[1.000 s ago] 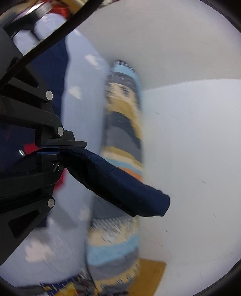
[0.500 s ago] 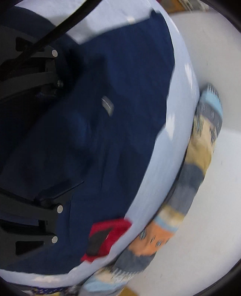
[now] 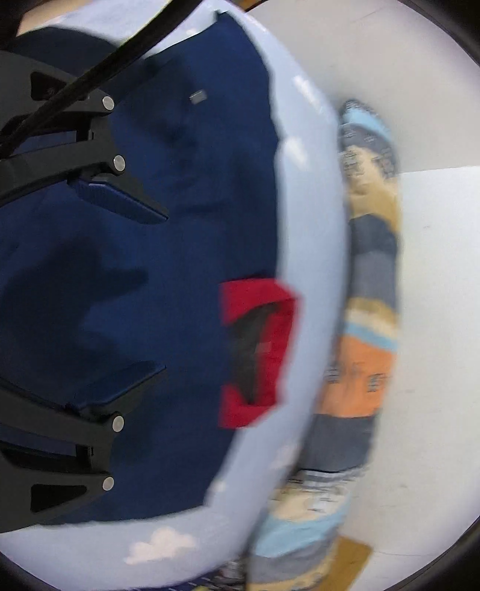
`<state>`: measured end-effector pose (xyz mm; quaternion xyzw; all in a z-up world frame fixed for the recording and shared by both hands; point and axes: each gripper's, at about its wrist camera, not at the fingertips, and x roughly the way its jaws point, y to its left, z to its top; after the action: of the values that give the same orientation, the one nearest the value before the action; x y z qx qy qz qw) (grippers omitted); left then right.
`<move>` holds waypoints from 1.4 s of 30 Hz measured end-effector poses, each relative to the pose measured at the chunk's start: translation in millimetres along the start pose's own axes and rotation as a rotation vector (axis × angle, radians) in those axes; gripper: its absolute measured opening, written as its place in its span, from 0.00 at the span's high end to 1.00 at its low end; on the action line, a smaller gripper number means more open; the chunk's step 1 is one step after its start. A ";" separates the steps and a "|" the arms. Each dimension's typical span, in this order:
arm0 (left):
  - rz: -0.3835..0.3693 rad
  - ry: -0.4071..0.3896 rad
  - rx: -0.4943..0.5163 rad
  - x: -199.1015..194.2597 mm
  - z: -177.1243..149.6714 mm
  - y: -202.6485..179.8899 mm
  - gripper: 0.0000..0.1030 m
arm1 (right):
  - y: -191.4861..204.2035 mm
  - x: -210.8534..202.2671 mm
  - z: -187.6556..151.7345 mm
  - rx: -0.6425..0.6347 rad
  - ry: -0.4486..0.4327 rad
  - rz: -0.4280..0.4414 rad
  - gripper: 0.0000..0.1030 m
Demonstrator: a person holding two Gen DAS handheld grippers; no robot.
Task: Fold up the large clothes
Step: 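Fold the held sleeve across the jacket body with the right gripper, release, then grasp the other navy sleeve cuff with the left gripper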
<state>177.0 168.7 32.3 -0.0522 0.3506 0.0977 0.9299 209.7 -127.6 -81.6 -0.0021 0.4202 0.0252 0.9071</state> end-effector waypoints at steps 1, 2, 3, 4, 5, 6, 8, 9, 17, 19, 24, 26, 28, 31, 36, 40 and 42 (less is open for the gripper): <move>-0.001 0.003 0.003 0.8 -0.6 -1.6 0.08 | 0.0 11.3 -10.2 -0.002 0.035 0.009 0.23; -0.003 0.006 0.007 1.9 -1.3 -3.1 0.08 | 4.1 23.3 -20.6 -0.015 0.075 0.008 0.23; -0.003 0.010 0.014 3.0 -2.2 -5.2 0.08 | 7.5 32.5 -27.6 -0.034 0.097 -0.006 0.22; 0.001 0.011 0.022 4.0 -3.1 -6.7 0.08 | 11.4 34.0 -29.6 -0.059 0.078 -0.027 0.22; 0.004 0.012 0.028 4.6 -4.4 -7.7 0.08 | 13.5 29.9 -27.8 -0.068 0.081 -0.028 0.22; 0.004 0.015 0.033 5.1 -5.2 -8.5 0.08 | 14.0 27.3 -24.5 -0.063 0.091 -0.019 0.24; 0.005 0.018 0.044 6.3 -5.7 -9.6 0.08 | 17.7 10.4 -16.1 -0.045 0.061 0.030 0.27; 0.005 0.018 0.046 6.5 -4.9 -9.6 0.08 | 26.8 -3.4 -10.9 -0.064 0.019 0.061 0.27; -0.036 0.119 -0.030 26.5 -4.9 20.9 0.08 | 88.6 40.2 -29.4 -0.230 0.173 0.074 0.20; -0.008 0.126 -0.046 30.8 -4.8 35.2 0.08 | 93.2 34.3 -27.5 -0.237 0.148 0.064 0.20; 0.052 0.152 -0.134 44.5 3.8 88.8 0.08 | 113.1 -6.2 -0.2 -0.226 0.021 0.143 0.22; 0.054 0.195 -0.192 57.1 5.3 113.7 0.08 | 125.5 -10.7 7.5 -0.264 -0.024 0.113 0.16; 0.072 0.237 -0.250 70.0 3.8 137.4 0.08 | 131.8 10.7 6.0 -0.283 0.056 0.105 0.16; -0.006 0.322 -0.376 95.4 -3.5 180.3 0.08 | 137.7 30.5 -14.0 -0.308 0.143 0.078 0.30; -0.167 0.356 -0.622 133.8 -12.0 263.7 0.09 | 128.6 -27.8 -33.0 -0.312 0.012 0.150 0.29; -0.255 0.340 -0.838 156.6 -20.4 315.8 0.19 | 122.0 -68.8 -44.0 -0.331 -0.028 0.196 0.26; -0.331 0.312 -0.900 168.6 -19.5 332.7 0.26 | 118.3 -84.0 -48.9 -0.329 -0.042 0.217 0.26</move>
<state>215.8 514.4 -103.4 -0.5168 0.3956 0.0817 0.7548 112.6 -14.4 -47.1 -0.1043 0.3891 0.1911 0.8951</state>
